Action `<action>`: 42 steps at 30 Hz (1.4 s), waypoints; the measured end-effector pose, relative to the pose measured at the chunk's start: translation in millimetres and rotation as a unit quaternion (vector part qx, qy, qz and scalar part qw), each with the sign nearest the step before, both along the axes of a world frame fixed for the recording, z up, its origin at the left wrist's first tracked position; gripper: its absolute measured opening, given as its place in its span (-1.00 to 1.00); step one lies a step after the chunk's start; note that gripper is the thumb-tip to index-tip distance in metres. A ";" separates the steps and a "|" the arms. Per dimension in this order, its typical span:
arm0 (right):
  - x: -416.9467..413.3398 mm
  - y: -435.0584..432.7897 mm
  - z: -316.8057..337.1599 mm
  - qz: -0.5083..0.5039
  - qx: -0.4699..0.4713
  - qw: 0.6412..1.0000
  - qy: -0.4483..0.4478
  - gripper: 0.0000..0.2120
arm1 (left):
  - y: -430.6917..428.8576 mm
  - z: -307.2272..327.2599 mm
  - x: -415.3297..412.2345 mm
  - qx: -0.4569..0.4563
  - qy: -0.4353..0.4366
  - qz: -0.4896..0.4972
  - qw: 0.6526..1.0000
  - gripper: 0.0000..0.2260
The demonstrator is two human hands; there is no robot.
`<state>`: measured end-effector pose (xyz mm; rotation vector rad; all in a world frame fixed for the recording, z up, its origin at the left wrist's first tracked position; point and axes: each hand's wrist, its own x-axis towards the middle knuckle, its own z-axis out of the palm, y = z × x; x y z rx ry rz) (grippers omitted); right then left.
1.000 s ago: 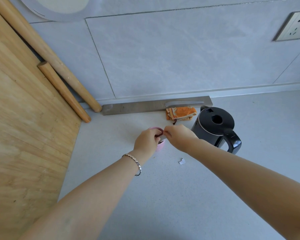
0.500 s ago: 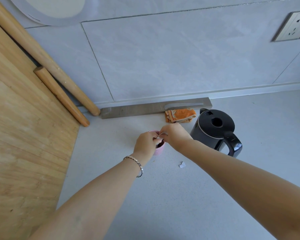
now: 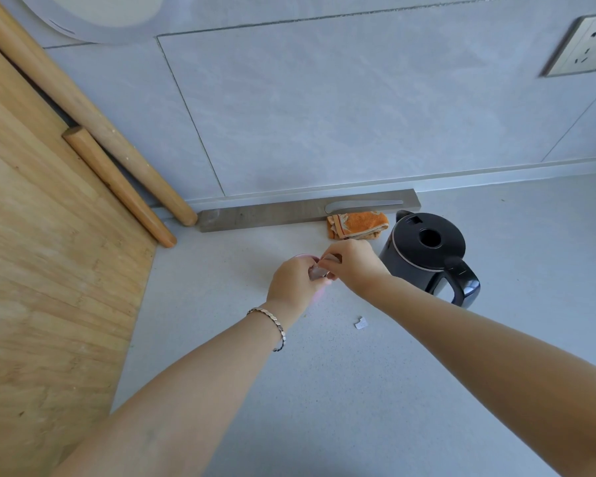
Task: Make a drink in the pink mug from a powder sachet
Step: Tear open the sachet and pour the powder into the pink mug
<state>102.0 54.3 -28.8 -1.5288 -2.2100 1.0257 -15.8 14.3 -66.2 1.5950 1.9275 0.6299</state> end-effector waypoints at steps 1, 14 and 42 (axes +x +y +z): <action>-0.6 -1.3 0.2 -0.009 0.005 1.000 0.016 -0.80 | -0.1 1.4 1.7 0.010 0.020 0.001 1.000 -0.81; -1.6 -7.4 7.1 -0.062 0.058 0.995 0.059 -0.77 | 1.7 -0.8 3.1 0.030 0.083 0.042 0.995 -0.82; 14.1 -17.6 -10.6 -0.017 0.048 0.999 0.000 -0.77 | -12.2 14.1 -10.7 0.016 0.017 -0.039 0.999 -0.65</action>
